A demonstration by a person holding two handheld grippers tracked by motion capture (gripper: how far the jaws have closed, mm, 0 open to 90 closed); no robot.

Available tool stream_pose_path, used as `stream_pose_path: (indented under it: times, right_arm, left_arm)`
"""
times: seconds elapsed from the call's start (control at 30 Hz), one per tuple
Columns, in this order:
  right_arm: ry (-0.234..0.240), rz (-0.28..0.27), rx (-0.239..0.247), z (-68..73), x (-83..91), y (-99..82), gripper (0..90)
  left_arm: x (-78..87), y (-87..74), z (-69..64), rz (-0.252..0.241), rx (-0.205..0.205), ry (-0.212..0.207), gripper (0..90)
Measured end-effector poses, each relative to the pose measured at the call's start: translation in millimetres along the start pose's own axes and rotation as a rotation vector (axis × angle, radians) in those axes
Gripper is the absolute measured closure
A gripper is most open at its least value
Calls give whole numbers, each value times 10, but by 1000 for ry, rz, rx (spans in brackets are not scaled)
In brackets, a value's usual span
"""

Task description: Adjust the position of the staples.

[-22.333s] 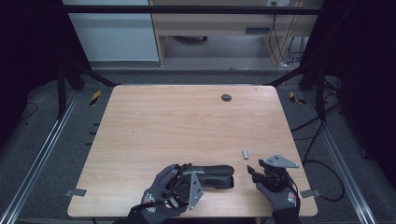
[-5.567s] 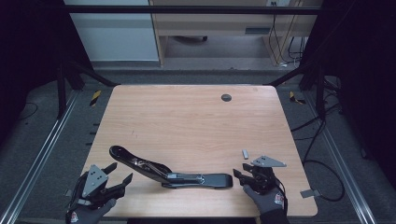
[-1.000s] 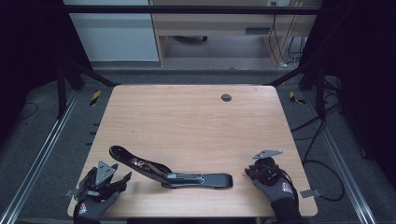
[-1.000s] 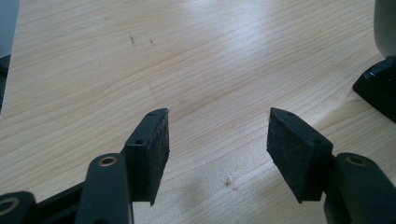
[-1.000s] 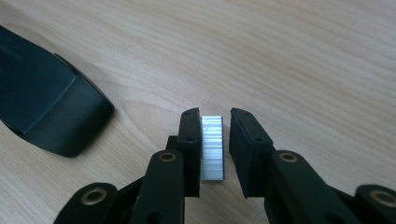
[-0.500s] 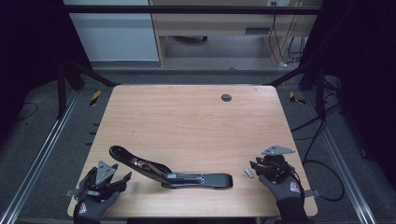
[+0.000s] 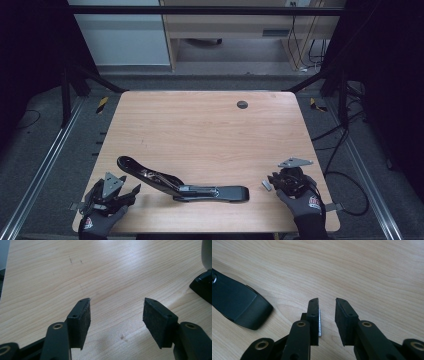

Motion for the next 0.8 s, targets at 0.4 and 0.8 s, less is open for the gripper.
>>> stream_pose_path:
  times: [0.4, 0.8]
  right_arm:
    - [51, 87, 44, 67, -102, -26, 791]
    - [86, 135, 44, 81, -218, -33, 714]
  left_arm:
    - [-5, -1, 2, 1, -3, 0, 391]
    - [-9, -2, -3, 2, -1, -3, 391]
Point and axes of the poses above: each handheld gripper's, and its own axes: x roughly backward along the jaws, y roughly out of its top, z roughly to its left, the point moved 4 cm from there along -x, roughly forward along the jaws
